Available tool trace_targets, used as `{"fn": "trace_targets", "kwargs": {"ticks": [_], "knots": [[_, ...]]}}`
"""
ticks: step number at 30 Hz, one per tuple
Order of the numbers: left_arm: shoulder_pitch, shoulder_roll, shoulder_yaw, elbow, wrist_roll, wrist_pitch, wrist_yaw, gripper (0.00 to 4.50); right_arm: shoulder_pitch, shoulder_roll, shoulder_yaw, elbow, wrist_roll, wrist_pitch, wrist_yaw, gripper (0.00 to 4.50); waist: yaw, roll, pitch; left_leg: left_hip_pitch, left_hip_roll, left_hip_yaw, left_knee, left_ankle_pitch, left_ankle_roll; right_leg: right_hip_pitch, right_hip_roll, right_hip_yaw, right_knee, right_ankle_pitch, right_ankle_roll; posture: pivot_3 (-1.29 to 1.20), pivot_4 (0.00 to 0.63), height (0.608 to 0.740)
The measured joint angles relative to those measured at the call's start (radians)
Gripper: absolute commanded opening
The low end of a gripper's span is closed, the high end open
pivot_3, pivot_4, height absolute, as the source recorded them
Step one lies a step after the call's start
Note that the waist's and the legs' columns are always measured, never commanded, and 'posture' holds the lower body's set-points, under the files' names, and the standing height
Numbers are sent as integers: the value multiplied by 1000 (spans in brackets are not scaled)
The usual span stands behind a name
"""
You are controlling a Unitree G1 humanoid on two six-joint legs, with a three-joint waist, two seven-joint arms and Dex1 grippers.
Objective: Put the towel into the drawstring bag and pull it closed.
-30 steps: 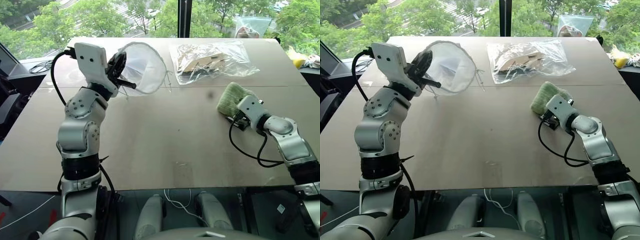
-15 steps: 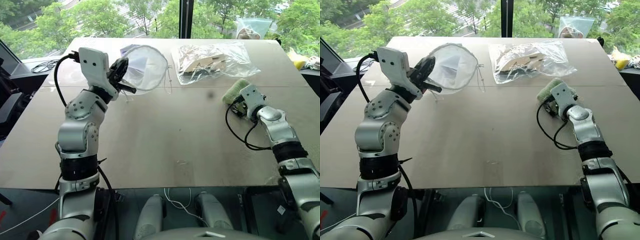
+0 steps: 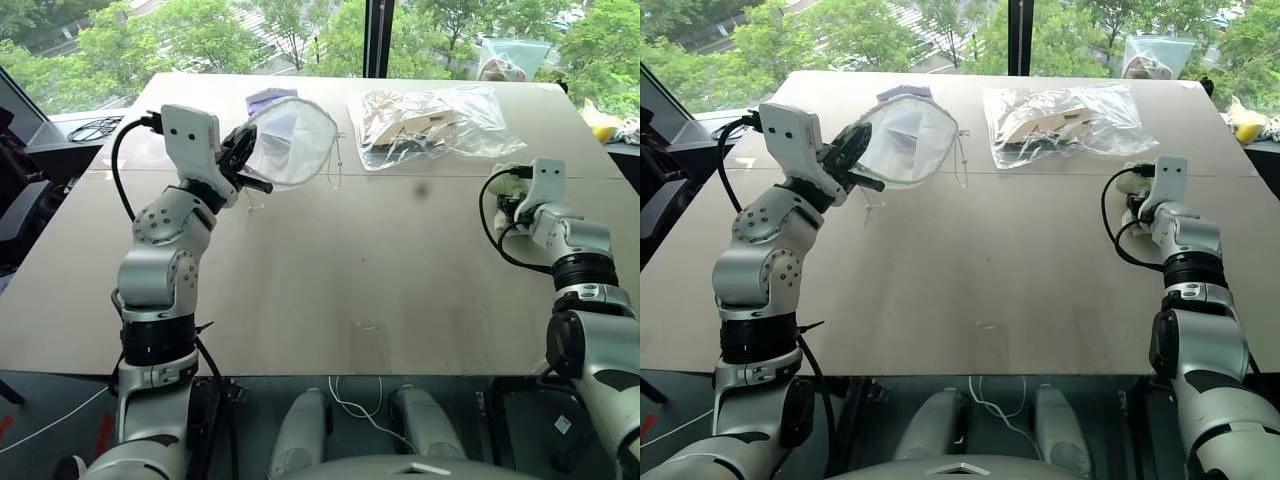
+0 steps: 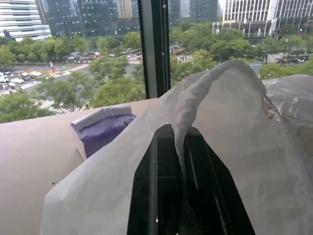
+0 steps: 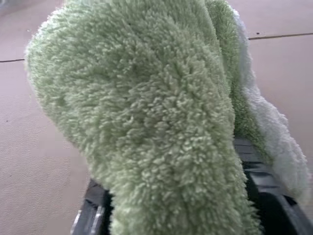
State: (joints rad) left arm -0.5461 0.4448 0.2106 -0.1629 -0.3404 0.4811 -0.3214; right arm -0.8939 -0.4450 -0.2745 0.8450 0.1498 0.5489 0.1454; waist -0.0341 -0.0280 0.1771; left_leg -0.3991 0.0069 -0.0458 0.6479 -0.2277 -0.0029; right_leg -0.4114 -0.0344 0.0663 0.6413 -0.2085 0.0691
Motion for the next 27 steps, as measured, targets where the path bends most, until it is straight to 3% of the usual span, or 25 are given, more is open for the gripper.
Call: {"fn": "trace_targets", "kwargs": {"ticks": [2, 5, 10, 13, 18, 27], "knots": [[1, -4, 0, 0, -11, 10, -1, 6, 4, 3, -7, -7, 14, -3, 2, 223, -4, 0, 0, 0, 0, 0, 0, 0, 0, 0, 0, 0, 0, 0, 0, 0, 150, 740], [6, -5, 0, 0, -19, 16, -5, 6, 19, 16, -16, -34, 25, -17, 20, 215, -9, 0, 0, 0, 0, 0, 0, 0, 0, 0, 0, 0, 0, 0, 0, 0, 150, 740], [16, -14, -8, -4, -51, 42, -30, 6, 104, 70, 26, -235, 100, 28, 193, 215, -28, 2, 1, -1, 1, 1, -1, 0, 0, -2, 1, 1, 0, 0, 0, 0, 150, 740], [19, -35, -6, -7, -87, 72, -33, 6, 165, 146, 76, -600, 255, 184, 293, 215, -38, 7, 4, -1, 2, -1, -3, 0, 0, -4, 2, 1, 2, 0, 0, 0, 150, 740], [21, -46, -8, -8, -103, 83, -42, 6, 173, 192, 230, -1004, 417, 340, 376, 215, -29, 7, 5, -1, 2, -4, -5, 0, 0, -4, 3, -3, 1, 0, 0, 0, 150, 740], [72, -41, -70, -83, -134, 85, -121, 6, 190, 151, 498, -1033, 298, 329, 397, 215, -7, 7, 5, -2, 0, -2, -3, 0, 0, -4, 0, -2, 0, 0, 0, 0, 150, 740]]}}
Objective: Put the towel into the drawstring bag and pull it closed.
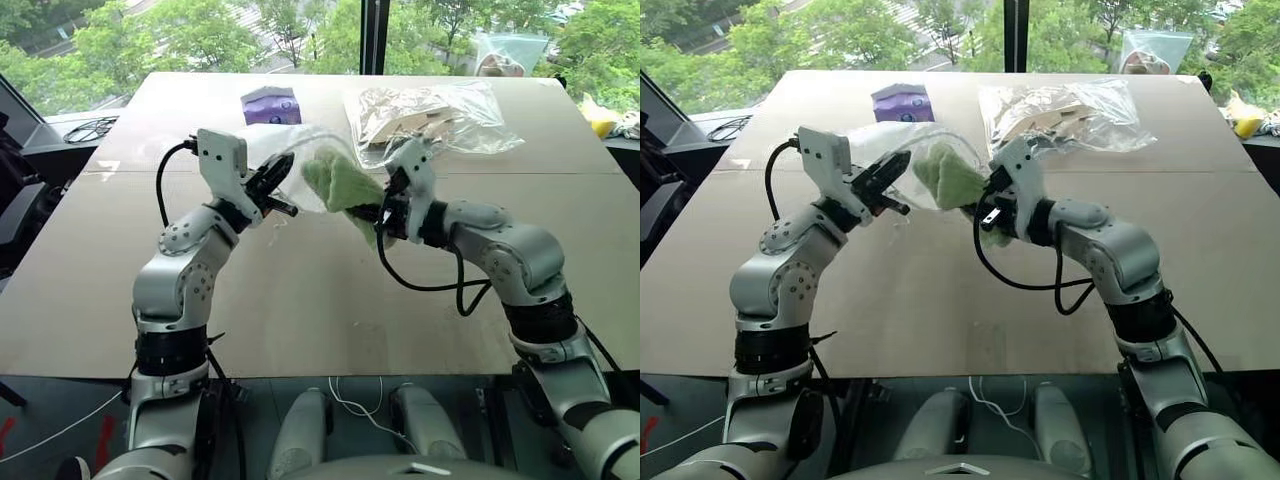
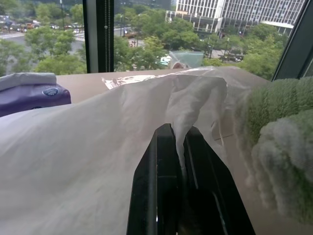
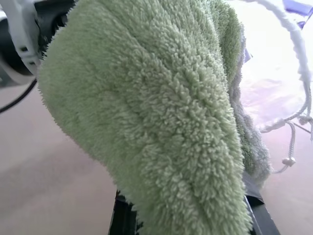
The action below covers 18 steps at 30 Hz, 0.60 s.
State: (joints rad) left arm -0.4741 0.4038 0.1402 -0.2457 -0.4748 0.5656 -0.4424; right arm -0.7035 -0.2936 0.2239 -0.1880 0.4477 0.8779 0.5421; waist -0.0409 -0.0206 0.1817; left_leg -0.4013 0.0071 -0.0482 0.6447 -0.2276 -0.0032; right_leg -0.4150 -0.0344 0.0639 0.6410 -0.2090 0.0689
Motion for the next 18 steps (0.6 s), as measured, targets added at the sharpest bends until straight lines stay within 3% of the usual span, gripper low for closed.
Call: {"fn": "trace_targets", "kwargs": {"ticks": [5, 10, 17, 18], "knots": [[28, 2, -32, -74, -26, 22, -35, 6, 5, -15, 30, 63, -45, 2, 6, 215, -4, 0, 0, 0, 0, 0, -1, 0, 0, -1, 0, 0, 0, 0, 0, 0, 150, 740], [65, 2, -57, -138, -66, 53, -58, 6, -21, 79, -31, 123, -16, 63, -24, 215, -5, 0, 0, 0, 2, 0, -1, 0, 0, -1, 2, 0, 0, 0, 0, 0, 150, 740], [78, 2, -50, -189, -112, 75, -57, 6, -114, 424, -392, 258, 178, 182, -290, 215, 0, 0, 0, 0, 2, -1, -2, 0, 0, -1, 2, -1, 1, 0, 0, 0, 150, 740], [78, -1, -57, -192, -117, 81, -57, 6, -119, 426, -427, 272, 222, 186, -350, 215, 3, 0, 0, -1, 1, -2, -1, 0, 0, -1, 1, -2, 0, 0, -1, 0, 150, 740]]}}
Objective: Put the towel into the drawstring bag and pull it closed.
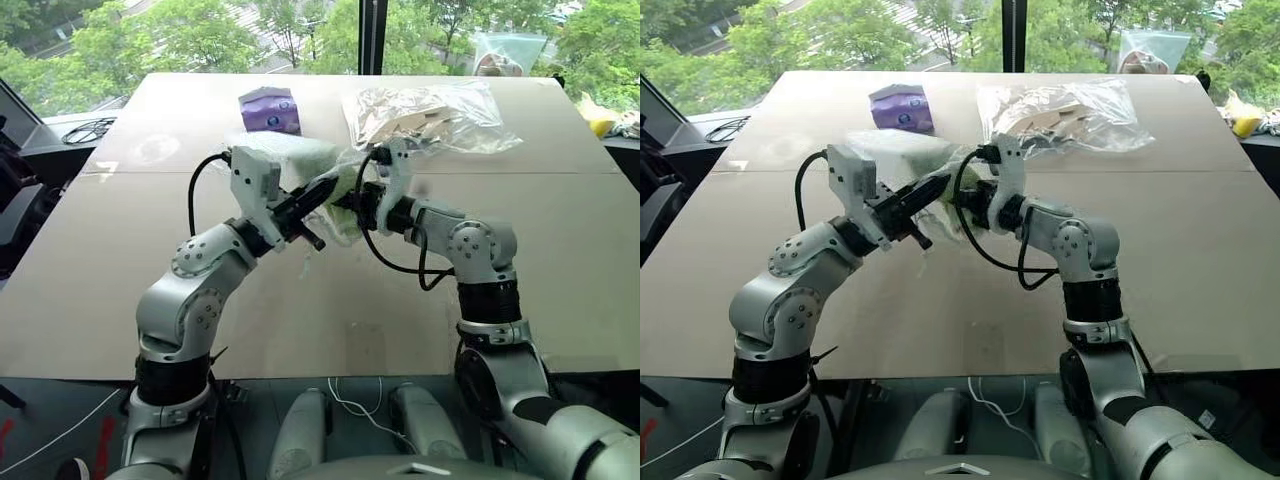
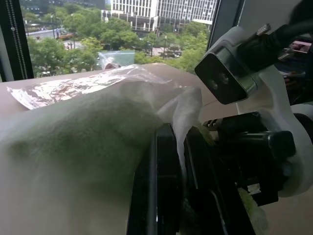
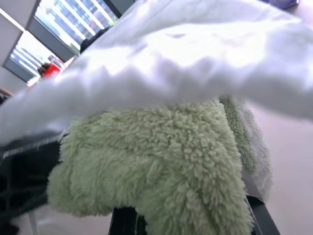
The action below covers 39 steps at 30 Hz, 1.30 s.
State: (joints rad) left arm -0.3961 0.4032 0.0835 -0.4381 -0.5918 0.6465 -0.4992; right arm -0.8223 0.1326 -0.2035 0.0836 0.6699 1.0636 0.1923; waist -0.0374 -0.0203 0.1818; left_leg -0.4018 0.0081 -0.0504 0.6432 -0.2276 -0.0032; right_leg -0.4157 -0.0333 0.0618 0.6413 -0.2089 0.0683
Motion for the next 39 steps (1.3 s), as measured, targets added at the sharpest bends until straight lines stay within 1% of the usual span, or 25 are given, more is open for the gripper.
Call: {"fn": "trace_targets", "kwargs": {"ticks": [2, 4, 6, 8, 10, 12, 13, 14, 17, 21, 24, 26, 31, 35, 36, 38, 39], "knots": [[16, 1, -10, -3, -1, 8, -3, 6, -2, 2, -87, 29, 62, -10, -119, 215, 6, 0, 0, 0, -2, 0, 0, 0, 0, 1, -2, -1, -1, 0, 0, 0, 150, 740], [20, 5, -12, -1, -1, 19, -3, 6, -2, 3, -177, 72, 141, -44, -271, 215, 1, 0, 0, -3, -2, 0, 1, 0, 0, 0, -2, 0, -3, 0, 0, 0, 150, 740], [16, 3, -16, 0, -1, 23, -3, 6, -3, 4, -216, 97, 246, -81, -408, 215, -9, 1, 0, -3, -1, 0, 0, 0, 0, -2, -1, 0, -3, 0, 0, 0, 150, 740], [7, -3, -19, 0, -1, 24, -2, 6, -3, 4, -216, 102, 324, -105, -487, 215, -16, 1, 0, -5, 0, 0, -1, 0, 0, -5, 0, 0, -1, 0, 0, 0, 150, 740], [-5, -13, -19, 9, -1, 23, 2, 6, -3, 4, -193, 103, 379, -138, -559, 1279, -25, 1, 0, -8, 1, 0, -2, 0, 0, -9, 1, 0, 0, 0, -1, 0, 150, 740], [-22, -29, -18, 33, 0, 23, 11, 6, -3, 4, -166, 103, 404, -168, -603, 1955, -28, 1, 0, -11, 1, 0, -1, 0, 0, -12, 1, 0, 1, 0, -1, 0, 150, 740], [-33, -41, -17, 49, 0, 22, 22, 6, -3, 4, -148, 103, 416, -180, -626, 2595, -30, 1, 0, -13, 1, 0, 0, 0, 0, -13, 1, 0, 1, 0, -1, 0, 150, 740], [-41, -49, -16, 62, 1, 21, 27, 6, -3, 4, -137, 102, 420, -187, -638, 2998, -31, 1, 0, -13, 1, 0, 0, 0, 0, -13, 1, 0, 1, 0, -1, 0, 150, 740], [-80, -78, -12, 113, 4, 12, 51, 6, -3, 4, -87, 85, 439, -216, -677, 4424, -30, 1, 0, -13, 0, 0, 1, 0, 0, -13, 1, 0, 1, 0, -1, 0, 150, 740], [-110, -99, -7, 147, 4, 0, 68, 6, -3, 1, -46, 57, 490, -173, -679, 4424, -30, 1, 0, -13, 0, 0, 1, 0, 0, -13, 1, 0, 1, 0, -1, 0, 150, 740], [-141, -110, 13, 172, 2, -9, 80, 6, -3, -6, -38, 31, 555, -94, -677, 4424, -29, 1, 0, -13, 1, -1, 1, 0, 0, -13, 1, -1, 1, 0, -1, 0, 150, 740], [-166, -113, 36, 197, 2, -17, 88, 6, -3, -36, -28, 5, 584, -33, -660, 4424, -29, 1, 0, -13, 0, 0, 1, 0, 0, -13, 1, -1, 1, 0, -1, 0, 150, 740], [-170, -115, 34, 222, 3, -20, 89, 6, -5, -105, -9, -14, 614, 72, -637, 4424, -26, 1, 0, -14, 0, 0, 1, 0, 0, -13, 0, -1, 1, 0, -1, 0, 150, 740], [-170, -117, 31, 223, 3, -20, 87, 6, -3, -104, 8, -13, 609, 109, -633, 4424, -30, 1, 0, -14, 0, 0, 1, 0, 0, -13, 1, -1, 1, 0, -1, 0, 150, 740], [-170, -118, 30, 223, 3, -20, 87, 6, 0, -97, 11, -12, 603, 109, -633, 3910, -31, 1, 0, -14, 0, 0, 1, 0, 0, -13, 1, -1, 1, 0, -1, 0, 150, 740], [-170, -118, 29, 223, 3, -20, 86, 6, 3, -76, 10, -2, 587, 102, -633, 3235, -31, 1, 0, -14, 0, 0, 1, 0, 0, -13, 1, 0, 1, 0, -1, 0, 150, 740], [-170, -118, 29, 223, 3, -20, 86, 6, 3, -65, 9, 10, 576, 90, -634, 2655, -30, 1, 0, -14, 0, 0, 1, 0, 0, -13, 1, 0, 1, 0, -1, 0, 150, 740]]}}
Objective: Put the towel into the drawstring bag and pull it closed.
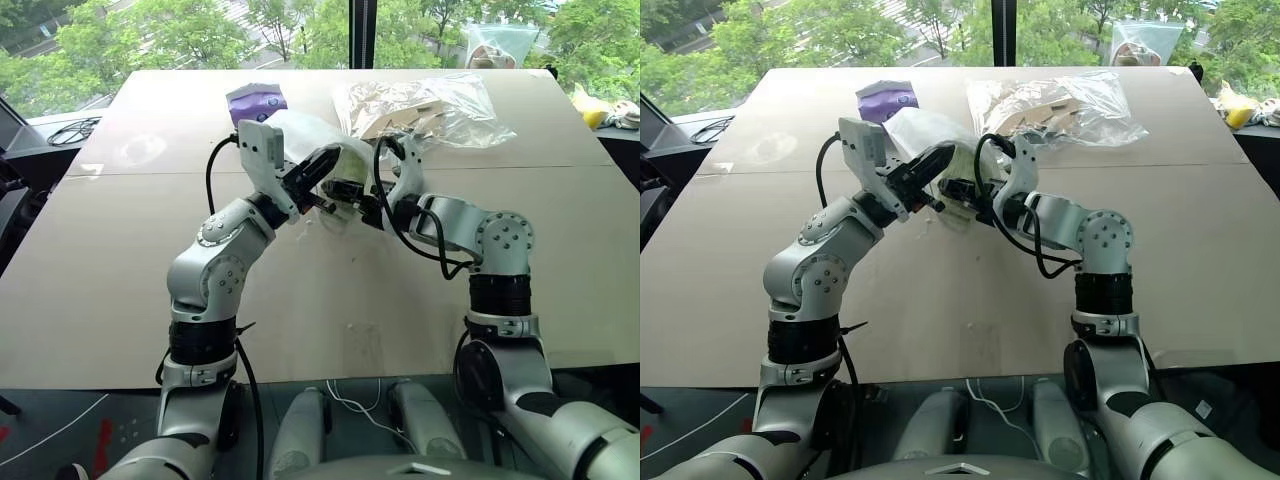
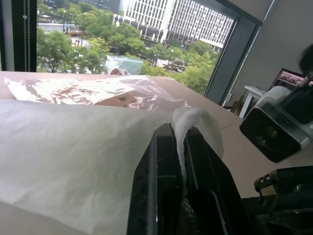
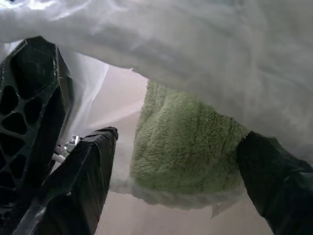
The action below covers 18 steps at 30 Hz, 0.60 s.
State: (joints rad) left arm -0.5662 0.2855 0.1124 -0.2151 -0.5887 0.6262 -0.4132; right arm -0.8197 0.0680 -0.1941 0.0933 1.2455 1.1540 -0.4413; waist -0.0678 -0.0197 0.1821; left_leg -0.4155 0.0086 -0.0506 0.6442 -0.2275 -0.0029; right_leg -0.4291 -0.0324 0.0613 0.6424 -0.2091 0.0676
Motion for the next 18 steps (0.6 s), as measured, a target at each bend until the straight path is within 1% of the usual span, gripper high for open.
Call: {"fn": "trace_targets", "kwargs": {"ticks": [4, 5, 6, 9, 11, 15, 18], "knots": [[0, 0, -1, 0, 0, 0, 0, 6, 0, 38, -21, 27, -22, -37, 1, 659, 2, 0, 0, 0, 0, 0, 0, 0, 0, 0, 0, 0, 0, 0, 0, 0, 150, 740], [0, 0, -1, 0, 0, 0, 0, 6, 0, 39, -22, 30, -22, -42, 1, 503, 2, 0, 0, 0, 0, 0, 0, 0, 0, 0, 0, 0, 0, 0, 0, 0, 150, 740], [0, 1, -1, 0, 0, 1, 0, 6, 0, 45, -25, 30, -21, -46, 1, 113, 3, 0, 0, 0, 0, 0, 0, 0, 0, 0, 0, 0, 0, 0, 0, 0, 150, 740], [0, 3, -1, 0, 0, 2, -2, 6, 0, 59, -51, 31, -19, -74, 6, 113, 3, 0, 0, 0, 0, 0, 0, 0, 0, 0, 0, 0, 0, 0, 0, 0, 150, 740], [1, 3, -3, -1, -2, 6, -5, 6, -3, 63, -80, 40, 1, -132, 9, 113, 4, 0, 0, 0, 0, 0, 0, 0, 0, 0, 0, 0, 0, 0, 0, 0, 150, 740], [6, 3, -5, -9, -5, 19, -16, 6, -60, 65, -163, 83, 64, -300, 0, 113, 3, 0, 0, 0, 0, 0, 0, 0, 0, 0, 0, 0, 0, 0, 0, 0, 150, 740], [5, -15, -13, -11, -20, 26, -24, 6, -80, 67, -155, 94, 52, -410, -2, 113, -1, 0, 0, 0, 0, 0, -1, 0, 0, 0, 0, 0, 0, 0, 0, 0, 150, 740]]}}
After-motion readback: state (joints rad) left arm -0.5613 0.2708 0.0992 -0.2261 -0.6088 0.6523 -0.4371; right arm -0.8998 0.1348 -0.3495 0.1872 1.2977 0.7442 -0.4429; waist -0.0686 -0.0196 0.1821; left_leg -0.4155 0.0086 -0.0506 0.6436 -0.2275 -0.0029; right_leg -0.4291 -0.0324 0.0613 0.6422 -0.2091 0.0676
